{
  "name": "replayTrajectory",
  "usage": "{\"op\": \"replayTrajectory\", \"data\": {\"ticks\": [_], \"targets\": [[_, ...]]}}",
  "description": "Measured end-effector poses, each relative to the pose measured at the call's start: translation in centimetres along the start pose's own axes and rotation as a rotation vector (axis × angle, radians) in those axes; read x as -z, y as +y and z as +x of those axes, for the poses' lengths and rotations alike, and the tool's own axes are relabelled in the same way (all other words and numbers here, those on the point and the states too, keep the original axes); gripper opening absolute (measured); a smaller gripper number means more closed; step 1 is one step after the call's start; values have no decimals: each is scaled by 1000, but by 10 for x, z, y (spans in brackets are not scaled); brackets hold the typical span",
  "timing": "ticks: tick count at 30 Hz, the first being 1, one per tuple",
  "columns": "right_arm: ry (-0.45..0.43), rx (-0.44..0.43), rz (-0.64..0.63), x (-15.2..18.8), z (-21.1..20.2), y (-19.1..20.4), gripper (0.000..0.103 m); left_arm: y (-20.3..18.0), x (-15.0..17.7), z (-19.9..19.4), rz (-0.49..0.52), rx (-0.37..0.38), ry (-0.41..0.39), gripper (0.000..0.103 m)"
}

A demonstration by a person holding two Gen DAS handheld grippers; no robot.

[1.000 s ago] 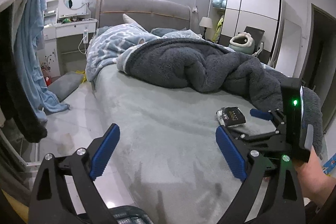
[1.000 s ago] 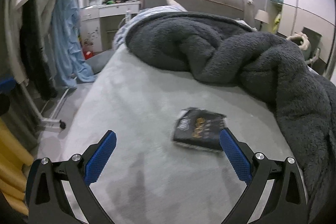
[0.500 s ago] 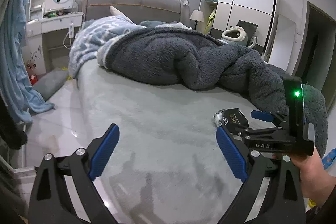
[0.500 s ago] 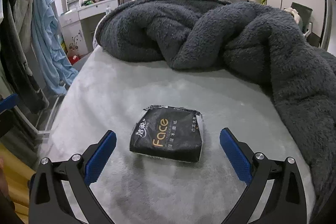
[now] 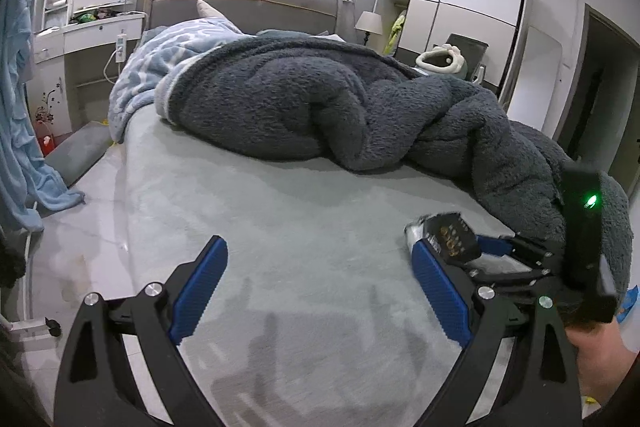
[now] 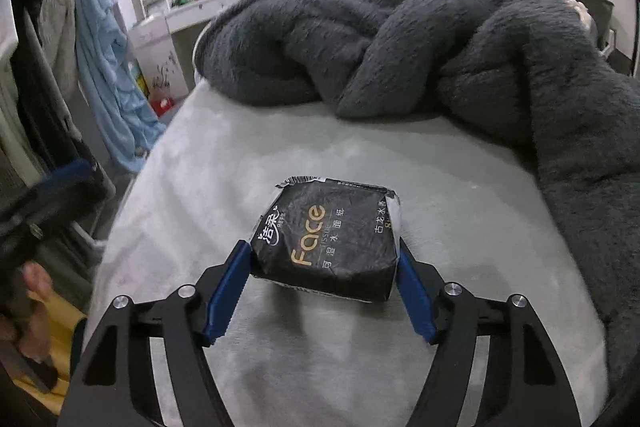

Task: Collect trash
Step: 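Lift the Face pack with the right tool while the left tool grasps the cardboard tape ring, then carry the Face pack and cardboard ring over the teal bin with both tools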

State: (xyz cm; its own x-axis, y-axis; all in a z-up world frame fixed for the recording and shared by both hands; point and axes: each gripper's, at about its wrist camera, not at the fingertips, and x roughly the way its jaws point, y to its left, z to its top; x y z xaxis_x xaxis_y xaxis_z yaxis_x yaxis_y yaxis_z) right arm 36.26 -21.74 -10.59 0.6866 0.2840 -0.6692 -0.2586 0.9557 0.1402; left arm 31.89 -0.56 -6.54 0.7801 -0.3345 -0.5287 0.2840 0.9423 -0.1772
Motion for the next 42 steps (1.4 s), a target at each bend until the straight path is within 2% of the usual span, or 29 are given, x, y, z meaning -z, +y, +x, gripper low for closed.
{"op": "replayTrajectory", "data": {"ticks": [8, 15, 24, 34, 38, 42], "targets": [[-31, -23, 92, 2, -25, -46, 71, -32, 1, 18, 45, 26, 26, 95], [-30, -19, 91, 10, -39, -67, 71, -61, 5, 41, 68, 68, 63, 93], [23, -91, 50, 25, -52, -82, 71, -96, 12, 84, 187, 79, 156, 80], [82, -153, 56, 45, -72, -102, 71, -106, 9, 121, 195, 93, 216, 71], [105, -170, 36, 51, -78, -102, 71, -112, 10, 131, 224, 86, 250, 56], [122, -176, 3, 58, -89, -96, 71, -115, 11, 129, 237, 64, 255, 50]]}}
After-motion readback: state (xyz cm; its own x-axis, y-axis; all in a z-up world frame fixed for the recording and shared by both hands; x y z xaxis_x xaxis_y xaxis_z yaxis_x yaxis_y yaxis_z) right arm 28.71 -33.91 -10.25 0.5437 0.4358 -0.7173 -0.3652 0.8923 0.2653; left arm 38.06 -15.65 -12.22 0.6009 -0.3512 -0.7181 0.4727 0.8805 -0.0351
